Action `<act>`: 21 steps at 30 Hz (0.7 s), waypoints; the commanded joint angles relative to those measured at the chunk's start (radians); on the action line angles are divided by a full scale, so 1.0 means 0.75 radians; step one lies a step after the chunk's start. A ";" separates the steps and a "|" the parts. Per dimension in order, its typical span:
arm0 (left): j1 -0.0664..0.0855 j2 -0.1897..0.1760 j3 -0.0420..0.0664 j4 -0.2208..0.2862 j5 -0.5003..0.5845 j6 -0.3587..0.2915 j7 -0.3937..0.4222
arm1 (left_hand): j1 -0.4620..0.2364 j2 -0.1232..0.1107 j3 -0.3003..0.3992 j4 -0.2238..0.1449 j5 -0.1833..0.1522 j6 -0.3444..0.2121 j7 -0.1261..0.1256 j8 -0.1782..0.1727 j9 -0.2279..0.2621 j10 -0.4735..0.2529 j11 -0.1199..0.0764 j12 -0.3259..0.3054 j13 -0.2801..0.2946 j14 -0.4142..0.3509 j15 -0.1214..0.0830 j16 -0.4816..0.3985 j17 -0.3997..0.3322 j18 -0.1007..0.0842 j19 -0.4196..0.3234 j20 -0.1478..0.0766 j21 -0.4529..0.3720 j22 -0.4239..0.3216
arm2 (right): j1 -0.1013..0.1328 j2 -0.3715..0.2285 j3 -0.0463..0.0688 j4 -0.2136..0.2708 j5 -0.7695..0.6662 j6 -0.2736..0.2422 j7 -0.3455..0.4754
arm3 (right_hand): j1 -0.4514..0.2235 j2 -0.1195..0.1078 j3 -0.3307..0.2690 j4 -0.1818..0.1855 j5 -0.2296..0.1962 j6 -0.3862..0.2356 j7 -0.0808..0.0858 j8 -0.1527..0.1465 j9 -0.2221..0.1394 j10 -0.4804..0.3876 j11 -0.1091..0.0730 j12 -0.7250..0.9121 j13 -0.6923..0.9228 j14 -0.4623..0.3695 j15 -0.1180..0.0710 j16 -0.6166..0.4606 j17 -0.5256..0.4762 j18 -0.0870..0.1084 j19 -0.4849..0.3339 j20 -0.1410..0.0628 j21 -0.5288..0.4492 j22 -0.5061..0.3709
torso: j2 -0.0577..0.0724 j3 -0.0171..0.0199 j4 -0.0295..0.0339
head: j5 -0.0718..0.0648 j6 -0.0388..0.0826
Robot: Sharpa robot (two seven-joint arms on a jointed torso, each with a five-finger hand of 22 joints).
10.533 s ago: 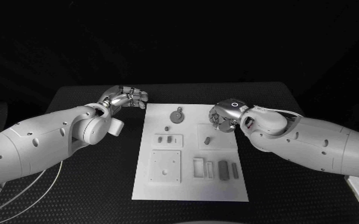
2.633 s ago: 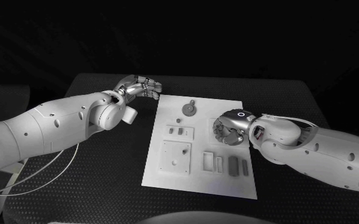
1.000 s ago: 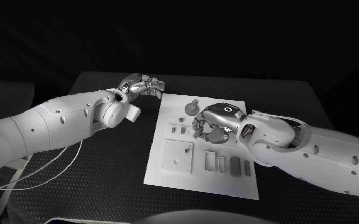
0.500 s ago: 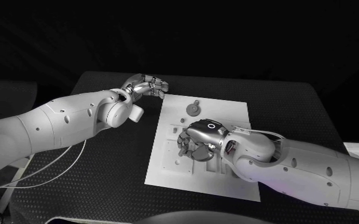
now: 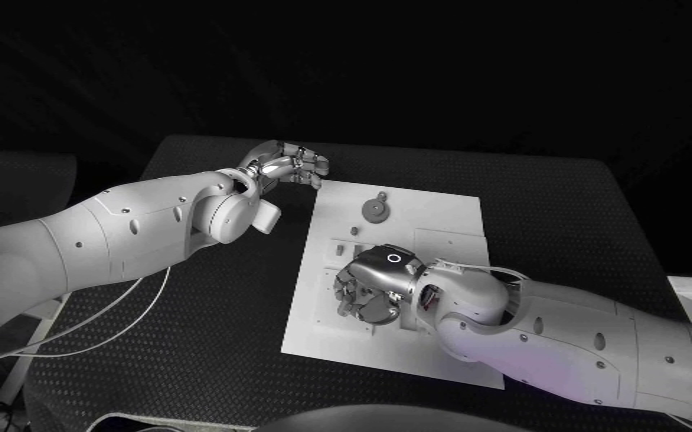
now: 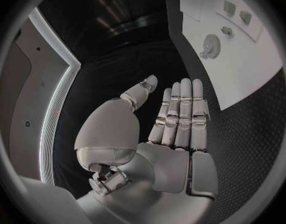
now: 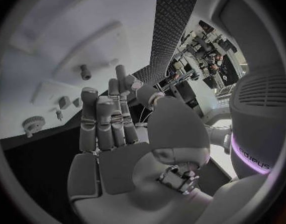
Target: Assemble the parts on the task board
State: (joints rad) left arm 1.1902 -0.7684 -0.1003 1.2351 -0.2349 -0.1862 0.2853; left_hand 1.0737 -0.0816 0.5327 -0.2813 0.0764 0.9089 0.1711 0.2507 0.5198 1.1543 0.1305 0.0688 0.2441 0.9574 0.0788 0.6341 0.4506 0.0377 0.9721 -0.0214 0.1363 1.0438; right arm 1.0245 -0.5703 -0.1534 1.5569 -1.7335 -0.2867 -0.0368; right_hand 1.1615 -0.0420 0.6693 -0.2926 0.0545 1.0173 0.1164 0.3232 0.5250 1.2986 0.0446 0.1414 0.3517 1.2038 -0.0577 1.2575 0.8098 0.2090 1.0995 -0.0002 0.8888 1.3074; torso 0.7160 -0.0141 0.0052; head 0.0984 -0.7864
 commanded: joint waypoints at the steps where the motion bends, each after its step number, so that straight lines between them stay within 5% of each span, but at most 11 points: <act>1: 0.002 0.002 0.001 0.003 0.009 0.016 0.013 | -0.008 -0.004 -0.010 0.000 0.001 -0.011 0.000 0.004 -0.002 -0.006 0.001 0.003 -0.002 0.006 0.000 -0.010 0.002 0.010 0.011 0.001 -0.008 0.000 | -0.004 0.007 -0.001 -0.005 -0.053 0.011 0.010 | 0.036 0.029 0.009 -0.002 0.003 0.008 -0.003 0.003 0.029 0.002 0.001 0.003 0.003 0.004 -0.010 0.001 -0.001 0.070 0.003 -0.009 0.005 0.006 | 0.000 -0.0001 -0.0002 | 0.002 -0.003; 21: 0.002 -0.001 0.001 0.003 0.009 0.019 0.012 | -0.008 -0.004 -0.010 0.000 0.001 -0.011 0.000 0.005 -0.002 -0.006 0.001 0.003 -0.002 0.007 0.000 -0.012 0.006 0.010 0.011 0.001 -0.009 0.001 | -0.005 0.000 -0.008 -0.021 -0.112 0.047 -0.025 | 0.037 0.028 0.010 -0.002 0.003 0.008 -0.003 0.003 0.030 0.002 0.001 0.003 0.005 0.004 -0.010 0.002 0.000 0.070 0.003 -0.009 0.005 0.006 | -0.001 -0.0012 0.0001 | 0.004 -0.009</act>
State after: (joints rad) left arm 1.1902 -0.7696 -0.1003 1.2348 -0.2345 -0.1856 0.2851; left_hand 1.0736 -0.0817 0.5327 -0.2814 0.0764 0.9089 0.1711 0.2507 0.5190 1.1543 0.1304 0.0688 0.2432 0.9574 0.0788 0.6302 0.4534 0.0377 0.9721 -0.0214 0.1354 1.0438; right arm 1.0215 -0.5682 -0.1594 1.5420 -1.7880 -0.2728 -0.0458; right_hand 1.1616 -0.0421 0.6680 -0.2939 0.0541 1.0187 0.1148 0.3214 0.5253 1.2984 0.0447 0.1386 0.3550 1.2085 -0.0584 1.2575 0.8098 0.2090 1.1054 0.0002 0.8888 1.3073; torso 0.7149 -0.0151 0.0049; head 0.1019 -0.7927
